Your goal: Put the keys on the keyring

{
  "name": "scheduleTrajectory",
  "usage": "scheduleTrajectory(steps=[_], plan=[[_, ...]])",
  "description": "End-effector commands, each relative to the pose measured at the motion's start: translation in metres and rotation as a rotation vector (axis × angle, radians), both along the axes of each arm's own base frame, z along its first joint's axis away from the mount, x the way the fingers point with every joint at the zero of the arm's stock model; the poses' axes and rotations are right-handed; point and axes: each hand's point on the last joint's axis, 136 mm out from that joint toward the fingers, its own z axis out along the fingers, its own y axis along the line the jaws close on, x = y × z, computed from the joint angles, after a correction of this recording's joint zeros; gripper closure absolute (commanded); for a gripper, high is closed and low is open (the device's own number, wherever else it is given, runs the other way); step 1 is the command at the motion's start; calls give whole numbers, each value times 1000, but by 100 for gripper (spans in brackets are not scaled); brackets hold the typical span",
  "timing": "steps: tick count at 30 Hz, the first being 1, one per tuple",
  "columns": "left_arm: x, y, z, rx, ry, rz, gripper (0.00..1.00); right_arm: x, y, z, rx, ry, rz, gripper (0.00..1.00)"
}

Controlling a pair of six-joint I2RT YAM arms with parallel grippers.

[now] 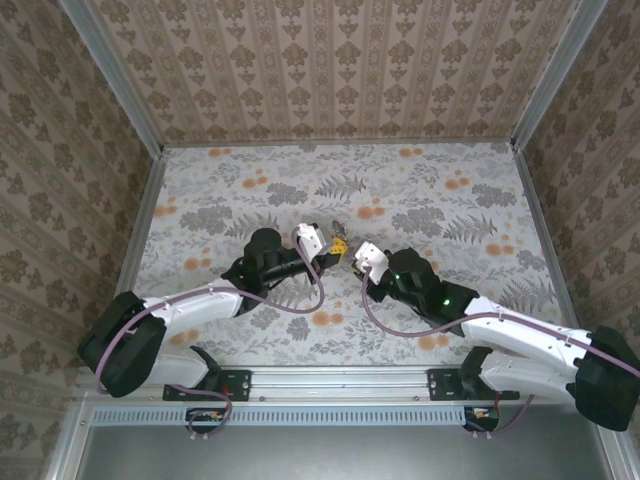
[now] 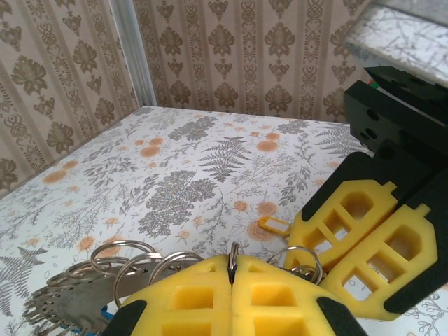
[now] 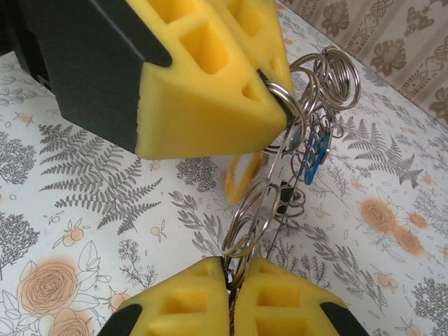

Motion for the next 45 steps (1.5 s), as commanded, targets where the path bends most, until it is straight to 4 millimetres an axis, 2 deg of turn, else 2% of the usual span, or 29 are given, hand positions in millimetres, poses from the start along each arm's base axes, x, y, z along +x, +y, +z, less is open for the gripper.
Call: scheduleTrajectory(steps=[1,12,16,23,26,30,36,41,45], plan=[[8,-5,29,-60,-56,50,100,-26,45,40,89,-71,218,100],[7,-12,27,-48,-106,77,100,-38,62,47,145,-28,273,100],[6,-10,18,-35,-118,94,100,-26,50,55,161,-52,192,100],[6,2,16,-10,-137,129,100,-11,20,45,123,-27,53,100],[5,6,15,4,-120,139,100,-8,16,44,104,-32,31,100],[4,5,15,7,-118,139,100,-9,23,42,115,-25,54,100],[13,4,16,70,-157,211,100,-11,28,41,95,-33,66,100],[13,-2,19,78,-188,202,100,-29,49,49,179,19,180,100],[1,-17,29,-15,-193,100,100,-35,67,57,293,88,231,100]])
